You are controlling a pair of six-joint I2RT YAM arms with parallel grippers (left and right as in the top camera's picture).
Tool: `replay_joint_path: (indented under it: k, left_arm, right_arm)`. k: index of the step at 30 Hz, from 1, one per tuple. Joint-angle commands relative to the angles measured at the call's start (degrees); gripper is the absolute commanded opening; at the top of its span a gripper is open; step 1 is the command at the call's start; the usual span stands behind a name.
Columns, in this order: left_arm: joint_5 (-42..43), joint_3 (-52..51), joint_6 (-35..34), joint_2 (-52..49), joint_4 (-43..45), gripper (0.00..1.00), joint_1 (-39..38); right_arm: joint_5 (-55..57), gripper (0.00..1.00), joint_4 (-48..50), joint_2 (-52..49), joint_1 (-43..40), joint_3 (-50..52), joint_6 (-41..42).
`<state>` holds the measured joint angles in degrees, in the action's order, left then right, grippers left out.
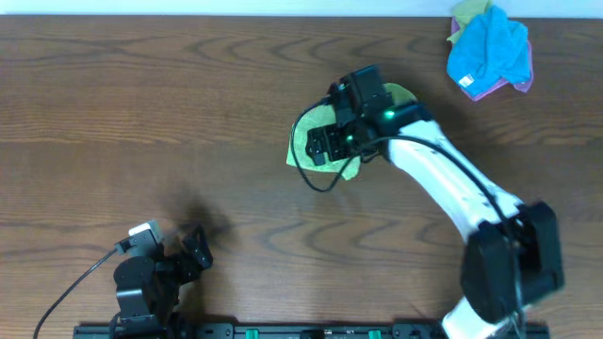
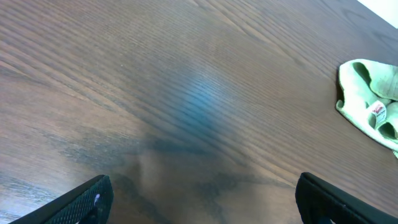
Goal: Fold the cloth
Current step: 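Lower the green towel onto the table with the right gripper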
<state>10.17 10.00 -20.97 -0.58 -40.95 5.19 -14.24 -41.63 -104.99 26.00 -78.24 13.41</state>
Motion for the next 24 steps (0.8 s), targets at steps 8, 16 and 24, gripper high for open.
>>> replay_joint_path:
  k: [8,16,24]
  left_arm:
    - [0.4,-0.4,-0.3,0.3,-1.7,0.95,0.0]
    - [0.4,-0.4,-0.3,0.3,-1.7,0.95,0.0]
    - [0.4,-0.4,-0.3,0.3,-1.7,0.95,0.0]
  right_arm:
    - [-0.5,0.92,2.6,-4.9,1.3,0.5,8.2]
    - [-0.4,0.90,4.2,-8.8,1.7,0.5,11.0]
    - [3.1,0.77,6.3,-9.7,1.8,0.5,12.2]
